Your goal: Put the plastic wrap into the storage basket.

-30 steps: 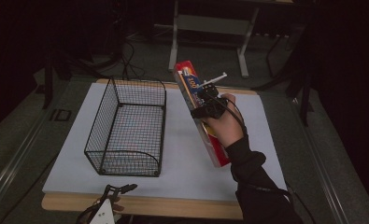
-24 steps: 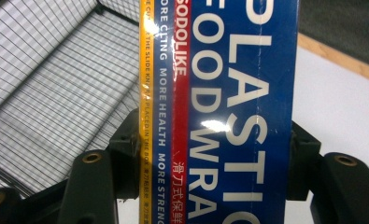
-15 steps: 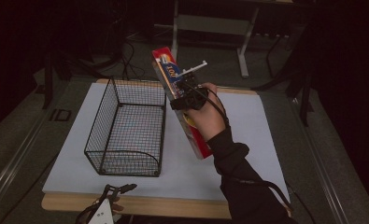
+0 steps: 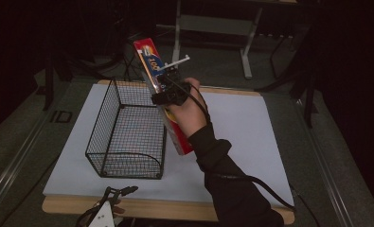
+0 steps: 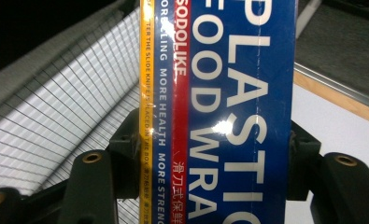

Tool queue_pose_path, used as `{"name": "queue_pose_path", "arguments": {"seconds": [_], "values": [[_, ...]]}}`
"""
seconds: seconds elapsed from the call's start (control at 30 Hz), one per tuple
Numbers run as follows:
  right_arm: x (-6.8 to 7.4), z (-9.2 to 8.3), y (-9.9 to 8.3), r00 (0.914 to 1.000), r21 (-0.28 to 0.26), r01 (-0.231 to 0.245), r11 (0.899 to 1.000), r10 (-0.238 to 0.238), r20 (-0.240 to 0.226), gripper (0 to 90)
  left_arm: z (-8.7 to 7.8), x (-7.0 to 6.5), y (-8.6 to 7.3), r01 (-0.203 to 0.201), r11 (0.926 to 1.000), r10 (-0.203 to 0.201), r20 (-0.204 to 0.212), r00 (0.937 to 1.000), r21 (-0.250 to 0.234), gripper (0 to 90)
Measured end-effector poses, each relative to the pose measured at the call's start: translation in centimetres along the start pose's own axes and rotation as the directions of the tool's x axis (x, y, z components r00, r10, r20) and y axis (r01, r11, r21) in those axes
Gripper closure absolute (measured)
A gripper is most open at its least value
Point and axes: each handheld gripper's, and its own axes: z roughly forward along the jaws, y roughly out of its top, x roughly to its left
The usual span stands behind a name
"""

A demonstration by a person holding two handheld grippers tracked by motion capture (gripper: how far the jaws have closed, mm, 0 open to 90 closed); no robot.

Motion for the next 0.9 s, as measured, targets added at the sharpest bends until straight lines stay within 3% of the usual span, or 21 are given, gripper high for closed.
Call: {"name": "queue_pose_path", "arguments": {"seconds": [0.4,0.6,0.73,0.9], "values": [[3.2,1.3,1.9,0.9997,-0.051,0.023,0.998,-0.023,-0.007,39.2,-0.1,0.0,0.0,0.004,1.0,-0.004,0.0,1.0,-0.004,0.0],[5.1,3.1,2.1,0.9995,-0.069,0.015,0.997,-0.016,-0.027,39.2,-0.1,0.0,0.0,0.002,1.0,-0.002,-0.001,1.0,-0.004,0.0],[6.0,4.1,2.0,0.9975,-0.092,-0.01,0.996,0.003,-0.07,39.2,-0.2,0.0,0.0,0.0,1.0,0.0,-0.003,1.0,-0.005,0.0],[6.6,5.8,1.3,0.9977,-0.11,-0.035,0.993,0.029,-0.061,39.1,-0.2,0.0,0.0,0.003,1.0,-0.003,0.0,1.0,-0.003,0.0]]}}
